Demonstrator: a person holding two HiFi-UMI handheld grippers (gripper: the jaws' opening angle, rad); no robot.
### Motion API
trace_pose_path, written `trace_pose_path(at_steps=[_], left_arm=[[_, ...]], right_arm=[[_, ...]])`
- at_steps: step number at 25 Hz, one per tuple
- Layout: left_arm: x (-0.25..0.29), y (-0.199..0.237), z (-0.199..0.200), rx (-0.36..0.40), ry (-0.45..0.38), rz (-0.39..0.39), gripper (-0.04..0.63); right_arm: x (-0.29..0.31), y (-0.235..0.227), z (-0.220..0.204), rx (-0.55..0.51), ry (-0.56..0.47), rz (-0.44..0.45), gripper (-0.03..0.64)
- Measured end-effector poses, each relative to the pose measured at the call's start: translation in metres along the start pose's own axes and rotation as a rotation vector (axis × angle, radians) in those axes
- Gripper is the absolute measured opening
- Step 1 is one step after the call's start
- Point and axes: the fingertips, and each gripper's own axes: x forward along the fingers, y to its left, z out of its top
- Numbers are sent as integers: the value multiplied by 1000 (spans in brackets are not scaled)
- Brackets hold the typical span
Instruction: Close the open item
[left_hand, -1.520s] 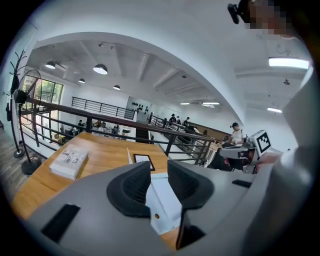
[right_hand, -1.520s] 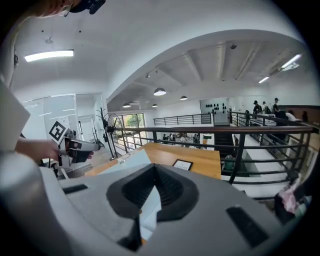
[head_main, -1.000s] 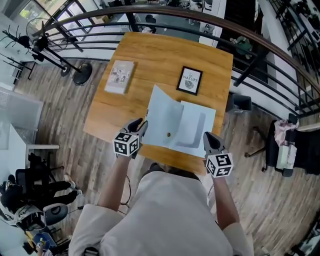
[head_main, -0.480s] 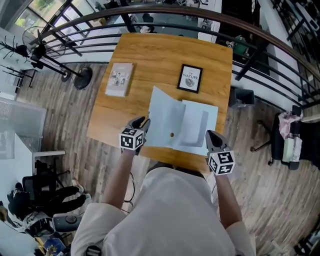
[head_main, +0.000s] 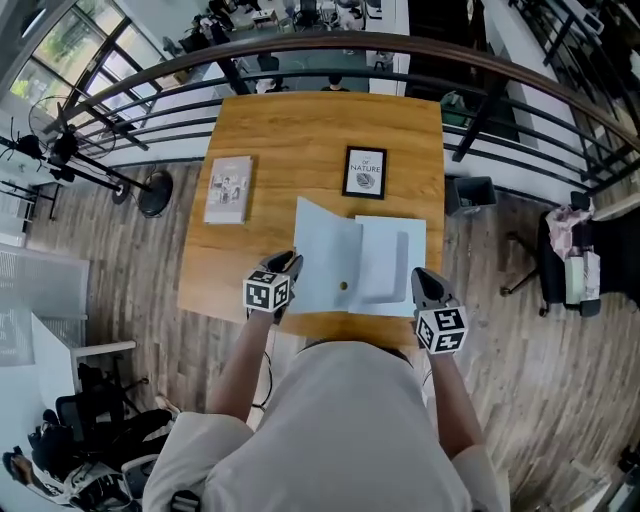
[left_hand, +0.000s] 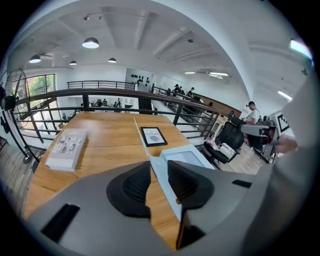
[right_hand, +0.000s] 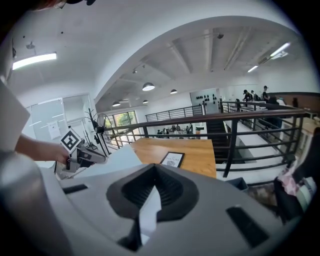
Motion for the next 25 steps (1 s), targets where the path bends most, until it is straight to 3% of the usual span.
trace_pose_path(at_steps=[25], left_arm=[[26, -76, 28, 108, 8, -198, 103]], right_arm=[[-43, -11, -17, 58, -24, -149, 2]])
